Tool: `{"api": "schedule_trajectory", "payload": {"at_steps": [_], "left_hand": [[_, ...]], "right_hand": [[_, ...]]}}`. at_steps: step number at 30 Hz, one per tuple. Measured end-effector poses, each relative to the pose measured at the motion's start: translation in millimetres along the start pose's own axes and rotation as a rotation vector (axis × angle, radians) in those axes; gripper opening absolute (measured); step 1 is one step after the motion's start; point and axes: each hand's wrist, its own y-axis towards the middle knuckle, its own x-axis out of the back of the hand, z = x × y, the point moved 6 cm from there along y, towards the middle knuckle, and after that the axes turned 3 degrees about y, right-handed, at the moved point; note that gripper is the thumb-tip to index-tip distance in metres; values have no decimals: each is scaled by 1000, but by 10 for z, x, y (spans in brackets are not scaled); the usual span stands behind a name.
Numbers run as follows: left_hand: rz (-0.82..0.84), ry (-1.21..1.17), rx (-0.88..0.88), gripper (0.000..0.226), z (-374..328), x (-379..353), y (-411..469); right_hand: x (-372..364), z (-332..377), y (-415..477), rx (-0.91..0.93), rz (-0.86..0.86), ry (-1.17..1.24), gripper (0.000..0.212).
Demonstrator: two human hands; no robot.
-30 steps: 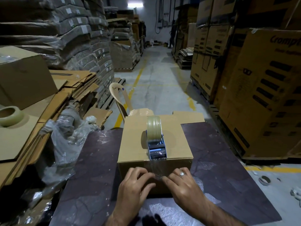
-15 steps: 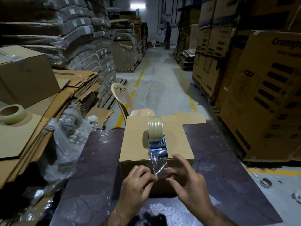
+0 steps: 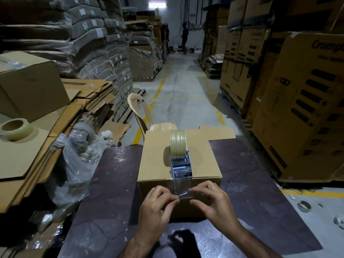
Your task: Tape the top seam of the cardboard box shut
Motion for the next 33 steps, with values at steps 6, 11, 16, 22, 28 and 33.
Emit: {"api": "schedule_trajectory", "payload": {"at_steps": [6,11,16,22,28,33], "left_hand": [[36,-76,109,6,13,-23,30],[-20,-182,358,12,69,-15,59],[25,-422,741,14,235,-145,-51],[39,-513,856,27,214,-224,-34],[18,-447,844,29,267,-275,-2],[-41,-387,795,33,217,-257,39]], "right_hand": [[-12,-46,56,-93,-55,183,10],[-47,-124,74,-297,-60,216,3],[-58,-117,140,-337,-10,171,7],[-84,-116,170,-375,13,152,10],[-99,-109,188,-417,28,195,13],[-148,-159,134,-544,-9,379,13]]}}
